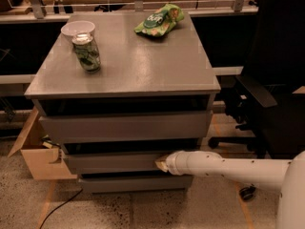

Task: Close middle drawer

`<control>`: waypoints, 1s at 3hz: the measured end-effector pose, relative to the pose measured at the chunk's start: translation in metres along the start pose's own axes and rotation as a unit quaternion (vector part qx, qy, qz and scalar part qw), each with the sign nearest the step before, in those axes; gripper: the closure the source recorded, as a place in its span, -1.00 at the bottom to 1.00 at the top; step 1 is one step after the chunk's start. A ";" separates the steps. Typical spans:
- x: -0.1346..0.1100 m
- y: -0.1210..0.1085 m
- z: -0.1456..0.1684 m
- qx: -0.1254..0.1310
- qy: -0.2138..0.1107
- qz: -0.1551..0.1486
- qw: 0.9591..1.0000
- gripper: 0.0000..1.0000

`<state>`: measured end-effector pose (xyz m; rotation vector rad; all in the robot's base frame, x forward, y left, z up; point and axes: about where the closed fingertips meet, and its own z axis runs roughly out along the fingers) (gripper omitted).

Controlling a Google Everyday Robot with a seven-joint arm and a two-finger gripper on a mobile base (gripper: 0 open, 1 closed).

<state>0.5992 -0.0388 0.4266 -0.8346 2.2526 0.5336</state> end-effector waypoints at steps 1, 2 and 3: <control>-0.001 -0.001 0.001 0.000 0.005 -0.001 1.000 1.00; 0.031 0.004 -0.013 0.001 0.031 0.040 0.999 1.00; 0.075 0.009 -0.034 0.009 0.056 0.101 0.993 1.00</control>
Offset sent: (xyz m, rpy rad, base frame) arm -0.0819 -0.0419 -0.0362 -0.0087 0.2372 -0.1212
